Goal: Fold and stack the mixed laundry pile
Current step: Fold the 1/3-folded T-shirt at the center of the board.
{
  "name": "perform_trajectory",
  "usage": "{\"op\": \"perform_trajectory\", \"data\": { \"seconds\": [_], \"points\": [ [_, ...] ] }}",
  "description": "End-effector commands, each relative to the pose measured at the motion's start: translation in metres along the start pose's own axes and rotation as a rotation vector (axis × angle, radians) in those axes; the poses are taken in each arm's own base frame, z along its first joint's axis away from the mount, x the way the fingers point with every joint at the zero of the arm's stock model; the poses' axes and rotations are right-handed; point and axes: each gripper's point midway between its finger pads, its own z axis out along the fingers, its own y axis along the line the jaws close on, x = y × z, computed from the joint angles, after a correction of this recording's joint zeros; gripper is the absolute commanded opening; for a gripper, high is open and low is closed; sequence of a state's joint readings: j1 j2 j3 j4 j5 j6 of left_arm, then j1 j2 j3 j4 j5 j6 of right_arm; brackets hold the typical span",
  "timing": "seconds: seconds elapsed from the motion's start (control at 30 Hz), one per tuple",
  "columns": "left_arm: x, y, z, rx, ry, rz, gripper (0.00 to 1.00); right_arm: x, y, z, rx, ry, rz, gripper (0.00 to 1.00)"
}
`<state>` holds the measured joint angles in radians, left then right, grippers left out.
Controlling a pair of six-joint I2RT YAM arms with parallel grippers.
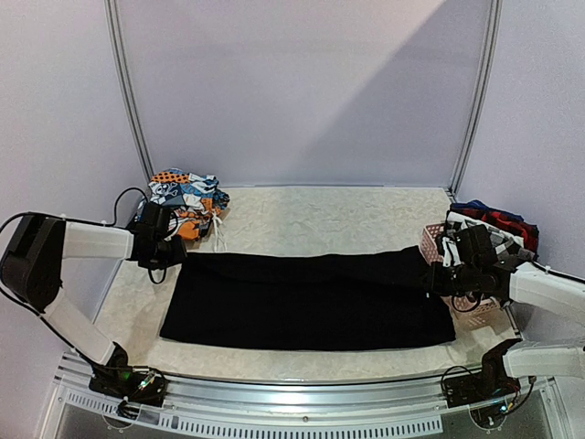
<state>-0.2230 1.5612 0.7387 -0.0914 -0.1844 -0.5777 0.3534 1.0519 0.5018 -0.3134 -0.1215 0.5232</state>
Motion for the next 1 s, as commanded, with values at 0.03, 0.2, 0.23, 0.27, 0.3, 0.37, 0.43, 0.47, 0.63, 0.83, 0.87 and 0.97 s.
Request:
{"op": "perform_trajectory", "data": {
  "seconds": [0.03, 0.2, 0.23, 0.27, 0.3, 0.37, 0.43, 0.47, 0.63, 0.83, 0.87, 0.97],
  "points": [
    [-0.008, 0.006, -0.016, -0.027, -0.053, -0.028, 0.51, 0.003, -0.006, 0.004, 0.026, -0.006, 0.018, 0.0],
    [-0.016, 0.01, -0.037, -0.045, -0.1, -0.03, 0.69, 0.004, -0.01, 0.004, 0.042, -0.007, 0.028, 0.01],
    [-0.017, 0.011, -0.041, -0.048, -0.109, -0.026, 0.72, 0.004, -0.01, 0.004, 0.045, -0.006, 0.028, 0.03],
    [-0.018, 0.011, -0.045, -0.052, -0.119, -0.021, 0.73, 0.005, -0.011, 0.004, 0.047, -0.005, 0.031, 0.05],
    [-0.019, 0.01, -0.049, -0.053, -0.128, -0.016, 0.74, 0.005, -0.011, 0.004, 0.049, -0.002, 0.032, 0.07],
    [-0.021, 0.008, -0.055, -0.06, -0.14, 0.0, 0.74, 0.006, -0.011, 0.003, 0.051, 0.0, 0.033, 0.13],
    [-0.021, 0.003, -0.061, -0.054, -0.147, 0.021, 0.72, 0.006, -0.012, 0.001, 0.053, -0.001, 0.034, 0.17],
    [-0.02, 0.0, -0.062, -0.044, -0.148, 0.03, 0.72, 0.007, -0.012, 0.0, 0.055, 0.0, 0.035, 0.19],
    [-0.01, -0.024, -0.065, 0.016, -0.132, 0.108, 0.68, 0.005, -0.009, -0.012, 0.047, -0.012, 0.031, 0.24],
    [0.013, -0.022, -0.05, 0.006, -0.077, 0.122, 0.66, -0.002, 0.006, -0.025, -0.013, -0.039, 0.014, 0.27],
    [0.017, -0.02, -0.047, 0.0, -0.067, 0.117, 0.66, -0.002, 0.008, -0.025, -0.017, -0.037, 0.012, 0.28],
    [0.027, -0.013, -0.04, -0.015, -0.055, 0.106, 0.69, -0.002, 0.011, -0.024, -0.02, -0.032, 0.001, 0.3]
  ]
}}
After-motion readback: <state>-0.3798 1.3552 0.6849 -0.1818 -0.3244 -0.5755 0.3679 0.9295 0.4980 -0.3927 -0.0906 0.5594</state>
